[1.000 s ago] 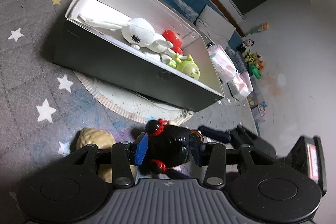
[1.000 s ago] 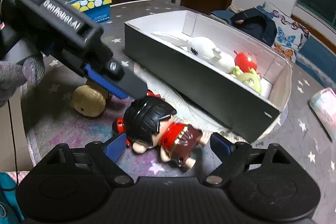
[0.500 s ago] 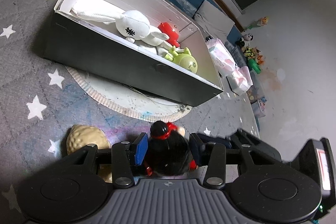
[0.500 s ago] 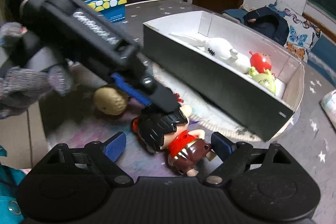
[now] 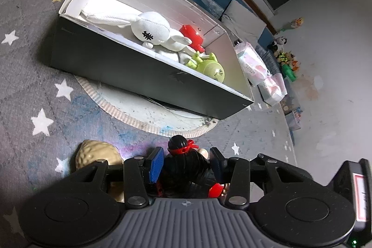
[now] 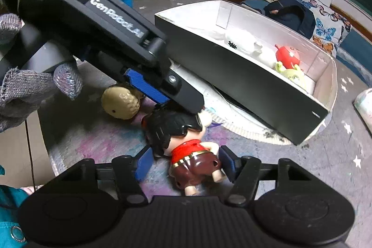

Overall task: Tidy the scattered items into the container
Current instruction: 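Lift the doll with both grippers and carry it into the box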

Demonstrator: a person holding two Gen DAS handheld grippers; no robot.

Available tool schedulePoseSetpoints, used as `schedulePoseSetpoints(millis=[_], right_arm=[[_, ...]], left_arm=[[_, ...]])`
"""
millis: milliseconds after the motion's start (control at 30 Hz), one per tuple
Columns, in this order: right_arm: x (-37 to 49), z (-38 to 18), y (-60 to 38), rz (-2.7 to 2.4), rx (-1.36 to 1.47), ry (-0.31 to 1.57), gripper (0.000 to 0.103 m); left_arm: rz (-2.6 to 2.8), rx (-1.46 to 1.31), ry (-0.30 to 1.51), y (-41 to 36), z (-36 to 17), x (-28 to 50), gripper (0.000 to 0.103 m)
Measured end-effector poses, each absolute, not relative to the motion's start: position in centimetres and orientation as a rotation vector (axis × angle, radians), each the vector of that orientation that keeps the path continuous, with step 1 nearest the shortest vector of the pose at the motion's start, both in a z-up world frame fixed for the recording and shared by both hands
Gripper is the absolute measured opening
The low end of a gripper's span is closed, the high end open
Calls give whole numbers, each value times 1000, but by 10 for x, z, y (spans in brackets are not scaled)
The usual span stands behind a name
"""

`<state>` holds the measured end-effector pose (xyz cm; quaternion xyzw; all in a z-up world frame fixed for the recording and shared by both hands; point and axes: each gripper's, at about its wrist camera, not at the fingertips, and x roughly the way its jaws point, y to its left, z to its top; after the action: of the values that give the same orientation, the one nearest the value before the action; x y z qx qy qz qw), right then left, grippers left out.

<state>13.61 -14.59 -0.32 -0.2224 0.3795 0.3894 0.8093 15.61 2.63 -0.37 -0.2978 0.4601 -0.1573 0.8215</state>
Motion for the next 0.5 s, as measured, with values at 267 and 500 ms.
schedulePoseSetpoints(millis=[267, 500], right_arm=[[138, 0, -136, 864, -513, 797, 60], [133, -4, -132, 846, -502, 812, 54]], left_arm=[[-345, -587, 987, 19, -2, 162, 46], [-390, -589, 988, 14, -1, 167, 46]])
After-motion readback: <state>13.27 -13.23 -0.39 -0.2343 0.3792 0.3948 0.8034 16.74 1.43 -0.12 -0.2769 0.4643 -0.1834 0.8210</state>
